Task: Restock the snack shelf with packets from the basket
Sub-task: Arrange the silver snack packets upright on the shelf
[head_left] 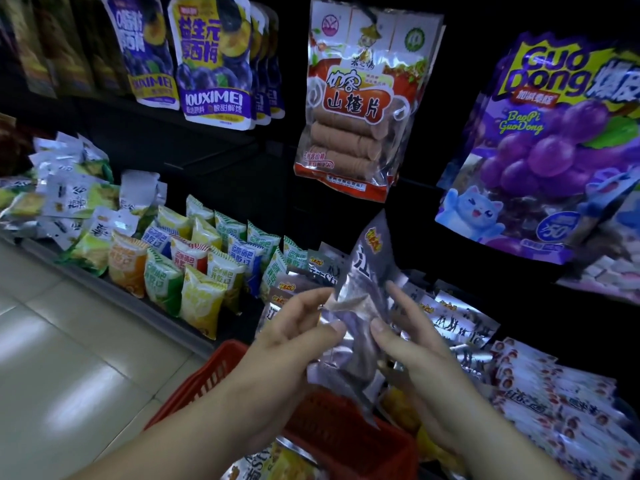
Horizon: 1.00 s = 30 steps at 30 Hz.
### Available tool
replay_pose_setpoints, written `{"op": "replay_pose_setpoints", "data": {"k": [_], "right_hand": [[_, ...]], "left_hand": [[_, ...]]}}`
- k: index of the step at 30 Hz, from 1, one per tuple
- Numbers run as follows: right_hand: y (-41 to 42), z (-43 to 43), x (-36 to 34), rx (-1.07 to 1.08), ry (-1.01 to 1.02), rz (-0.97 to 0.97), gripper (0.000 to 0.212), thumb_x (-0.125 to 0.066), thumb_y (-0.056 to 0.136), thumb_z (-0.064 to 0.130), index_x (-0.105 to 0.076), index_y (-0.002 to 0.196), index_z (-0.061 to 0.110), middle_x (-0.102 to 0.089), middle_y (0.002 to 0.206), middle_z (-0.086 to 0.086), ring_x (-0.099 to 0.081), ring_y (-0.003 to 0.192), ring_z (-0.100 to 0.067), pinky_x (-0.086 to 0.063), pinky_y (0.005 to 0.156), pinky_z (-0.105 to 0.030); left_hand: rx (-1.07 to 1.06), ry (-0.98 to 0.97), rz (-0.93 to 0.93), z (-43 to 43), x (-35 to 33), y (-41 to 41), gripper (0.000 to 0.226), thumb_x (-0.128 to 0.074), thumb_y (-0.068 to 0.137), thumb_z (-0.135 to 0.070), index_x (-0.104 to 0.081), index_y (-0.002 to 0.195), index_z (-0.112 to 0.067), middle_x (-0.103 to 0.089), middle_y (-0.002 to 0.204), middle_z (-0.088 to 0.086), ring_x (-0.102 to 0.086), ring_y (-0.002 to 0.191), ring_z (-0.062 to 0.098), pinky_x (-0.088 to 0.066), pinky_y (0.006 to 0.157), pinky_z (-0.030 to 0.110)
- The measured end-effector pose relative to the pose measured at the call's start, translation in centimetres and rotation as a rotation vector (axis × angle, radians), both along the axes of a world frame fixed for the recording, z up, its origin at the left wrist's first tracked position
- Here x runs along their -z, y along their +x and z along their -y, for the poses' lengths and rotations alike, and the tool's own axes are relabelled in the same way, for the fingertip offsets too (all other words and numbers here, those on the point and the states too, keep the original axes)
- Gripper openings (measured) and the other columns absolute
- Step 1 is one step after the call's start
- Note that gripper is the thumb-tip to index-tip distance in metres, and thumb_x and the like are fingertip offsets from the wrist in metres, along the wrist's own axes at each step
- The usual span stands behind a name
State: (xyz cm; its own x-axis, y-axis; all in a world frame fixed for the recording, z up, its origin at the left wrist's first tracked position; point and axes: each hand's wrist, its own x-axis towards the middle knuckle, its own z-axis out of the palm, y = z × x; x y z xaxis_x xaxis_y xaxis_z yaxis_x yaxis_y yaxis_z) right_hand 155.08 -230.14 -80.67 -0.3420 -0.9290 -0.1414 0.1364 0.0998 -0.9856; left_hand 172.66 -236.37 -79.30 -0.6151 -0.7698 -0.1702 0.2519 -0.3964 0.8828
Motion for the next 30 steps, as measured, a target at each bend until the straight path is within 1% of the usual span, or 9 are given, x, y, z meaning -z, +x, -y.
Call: {"op": "replay_pose_setpoints", "data": {"k": [2, 8, 11, 14, 17, 21, 24, 27, 30], "right_hand": [[-0.4, 0.0, 0.1, -0.023, -0.038, 0.133, 0.057, -0.075, 0.078, 0.022, -0.066, 0.128, 0.046, -0.071, 0.128, -0.004, -0.074, 0.103, -0.022, -0.060, 0.077, -0.029], [-1.0, 0.2, 0.7, -0.013, -0.006, 0.063, 0.069, -0.088, 0.063, 0.003, -0.072, 0.123, 0.034, -0.067, 0.128, -0.009, -0.074, 0.094, -0.029, -0.060, 0.076, -0.034], [-0.8, 0.3, -0.1, -0.040, 0.028, 0.116, 0.049, -0.083, 0.076, 0.012, -0.073, 0.121, 0.026, -0.068, 0.093, -0.008, -0.065, 0.066, -0.020, -0.052, 0.052, -0.028], [-1.6, 0.7, -0.4, 0.046, 0.045, 0.165, 0.029, -0.071, 0.090, 0.006, -0.071, 0.118, 0.015, -0.059, 0.072, -0.008, -0.054, 0.055, -0.021, -0.043, 0.042, -0.024], [-2.0, 0.7, -0.9, 0.088, 0.064, 0.115, 0.030, -0.069, 0.090, -0.006, -0.071, 0.114, 0.012, -0.064, 0.074, -0.011, -0.060, 0.055, -0.021, -0.044, 0.043, -0.026], [-2.1, 0.7, -1.3, 0.070, 0.107, 0.067, 0.031, -0.067, 0.093, -0.004, -0.067, 0.117, 0.015, -0.066, 0.071, -0.018, -0.060, 0.052, -0.027, -0.050, 0.048, -0.034], [-2.4, 0.8, -1.2, 0.056, 0.172, 0.038, 0.031, -0.077, 0.089, 0.009, -0.072, 0.115, 0.025, -0.064, 0.065, -0.010, -0.059, 0.049, -0.020, -0.048, 0.049, -0.026], [-2.8, 1.2, -0.5, 0.063, 0.206, -0.044, 0.032, -0.082, 0.085, 0.009, -0.076, 0.105, 0.032, -0.069, 0.075, -0.006, -0.063, 0.053, -0.016, -0.046, 0.049, -0.022], [-3.3, 1.6, 0.1, 0.107, 0.193, -0.088, 0.036, -0.087, 0.080, 0.011, -0.076, 0.103, 0.037, -0.074, 0.089, -0.010, -0.067, 0.060, -0.017, -0.050, 0.059, -0.027]], "left_hand": [[0.014, -0.033, -0.006, -0.1, 0.0, -0.2, 0.032, -0.067, 0.091, -0.009, -0.069, 0.120, -0.023, -0.077, 0.108, 0.001, -0.076, 0.095, 0.023, -0.061, 0.075, 0.034], [-0.132, -0.270, 0.253, 1.4, 0.8, 0.0, 0.035, -0.080, 0.085, -0.007, -0.059, 0.108, -0.021, -0.073, 0.102, 0.014, -0.073, 0.074, 0.026, -0.059, 0.061, 0.037], [-0.140, -0.356, 0.339, 1.1, 0.8, -0.5, 0.035, -0.081, 0.087, -0.013, -0.067, 0.109, -0.037, -0.069, 0.105, 0.004, -0.067, 0.063, 0.004, -0.054, 0.055, 0.023], [-0.170, -0.396, 0.376, 1.1, 0.9, -1.0, 0.043, -0.079, 0.088, -0.013, -0.065, 0.119, -0.039, -0.058, 0.122, -0.021, -0.062, 0.073, -0.018, -0.049, 0.059, 0.006], [-0.229, -0.381, 0.355, 1.4, 1.4, -1.6, 0.046, -0.080, 0.088, -0.019, -0.063, 0.123, -0.043, -0.059, 0.118, -0.021, -0.058, 0.074, -0.020, -0.051, 0.064, 0.007], [-0.301, -0.336, 0.383, 2.2, 2.1, -2.3, 0.025, -0.077, 0.090, -0.026, -0.071, 0.109, -0.042, -0.064, 0.121, -0.013, -0.058, 0.101, -0.006, -0.048, 0.082, 0.022], [-0.276, -0.290, 0.379, 2.7, 3.1, -3.1, 0.024, -0.079, 0.089, -0.019, -0.075, 0.105, -0.037, -0.071, 0.115, -0.013, -0.066, 0.110, 0.010, -0.052, 0.096, 0.032], [-0.226, -0.370, 0.409, 2.6, 3.0, -3.7, 0.041, -0.076, 0.091, -0.015, -0.066, 0.127, -0.033, -0.061, 0.120, -0.023, -0.052, 0.123, 0.004, -0.040, 0.098, 0.024], [-0.218, -0.432, 0.444, 2.7, 3.1, -4.1, 0.063, -0.077, 0.090, -0.019, -0.052, 0.146, -0.033, -0.054, 0.139, -0.017, -0.048, 0.126, 0.004, -0.041, 0.100, 0.026]]}}
